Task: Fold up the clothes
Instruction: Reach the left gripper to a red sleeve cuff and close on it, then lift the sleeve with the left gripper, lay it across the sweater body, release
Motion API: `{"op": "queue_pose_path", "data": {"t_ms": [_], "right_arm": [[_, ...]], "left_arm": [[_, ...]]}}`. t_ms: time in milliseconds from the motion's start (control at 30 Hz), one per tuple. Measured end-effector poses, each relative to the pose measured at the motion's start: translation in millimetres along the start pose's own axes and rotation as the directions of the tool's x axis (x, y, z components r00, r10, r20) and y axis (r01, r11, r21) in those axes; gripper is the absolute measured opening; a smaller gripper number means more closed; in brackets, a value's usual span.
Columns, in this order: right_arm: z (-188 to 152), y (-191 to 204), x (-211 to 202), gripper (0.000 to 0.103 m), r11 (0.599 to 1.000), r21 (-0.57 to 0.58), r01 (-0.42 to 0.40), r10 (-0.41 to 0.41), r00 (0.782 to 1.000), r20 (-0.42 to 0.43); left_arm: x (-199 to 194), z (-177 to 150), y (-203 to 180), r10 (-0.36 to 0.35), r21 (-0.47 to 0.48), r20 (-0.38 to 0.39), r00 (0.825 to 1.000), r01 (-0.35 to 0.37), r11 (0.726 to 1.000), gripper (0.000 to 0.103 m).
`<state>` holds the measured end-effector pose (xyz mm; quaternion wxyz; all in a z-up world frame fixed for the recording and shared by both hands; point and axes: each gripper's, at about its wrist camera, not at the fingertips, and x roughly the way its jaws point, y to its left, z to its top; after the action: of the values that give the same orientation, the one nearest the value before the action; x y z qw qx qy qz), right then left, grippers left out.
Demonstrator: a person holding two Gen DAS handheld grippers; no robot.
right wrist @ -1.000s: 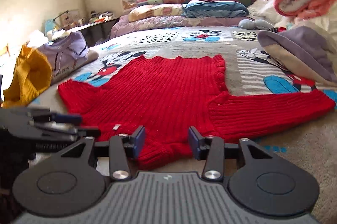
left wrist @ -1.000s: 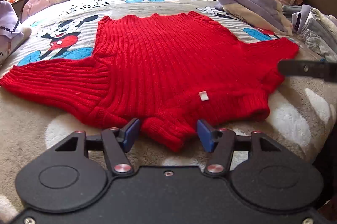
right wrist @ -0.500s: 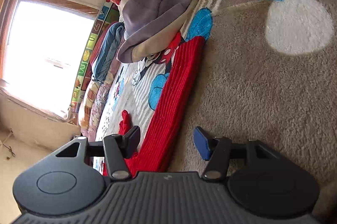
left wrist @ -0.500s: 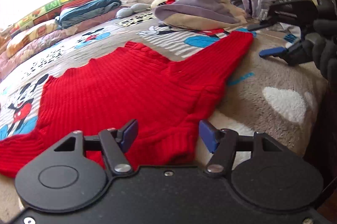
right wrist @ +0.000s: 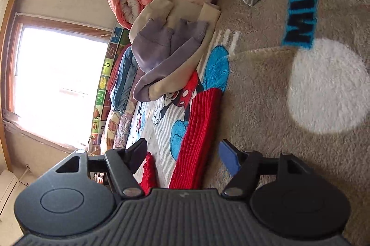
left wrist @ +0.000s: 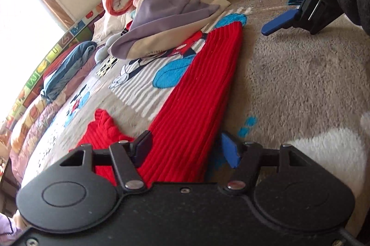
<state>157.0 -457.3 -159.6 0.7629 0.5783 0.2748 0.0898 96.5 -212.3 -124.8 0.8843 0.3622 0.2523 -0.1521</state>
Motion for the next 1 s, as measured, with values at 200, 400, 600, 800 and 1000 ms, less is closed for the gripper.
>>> {"op": "queue_pose_path", "data": {"t_ms": [200,400,600,800,1000], "right_arm": [[16.1,-25.9,-15.3,0.071,0.982,0.176,-0.074,0.069,0.997,0.037],[26.5,-40.7,-26.2,0.071,0.96,0.252,-0.12,0.101,0.991,0.088],[33.7,-65.0,-36.3,0.069,0.911,0.364,-0.194,0.146,0.977,0.154],[34.6,-65.2,-34.6,0.069,0.917,0.344,-0.203,0.146,0.972,0.186],[27.3,-41.7,-33.2,0.071,0.969,0.193,-0.157,0.123,0.976,0.178]], "left_arm": [[25.6,34.7,-20.2,0.02,0.085,0.012,1.0,-0.021,0.996,0.063],[43.6,61.4,-43.4,0.071,0.19,0.034,0.997,-0.077,0.979,0.059],[67.9,87.2,-66.3,0.11,0.279,0.044,0.993,-0.118,0.953,0.039],[69.1,98.3,-57.0,0.079,0.191,0.027,0.997,-0.083,0.978,0.009],[26.9,102.2,20.9,0.029,-0.153,0.09,0.996,-0.015,0.988,0.008]]}}
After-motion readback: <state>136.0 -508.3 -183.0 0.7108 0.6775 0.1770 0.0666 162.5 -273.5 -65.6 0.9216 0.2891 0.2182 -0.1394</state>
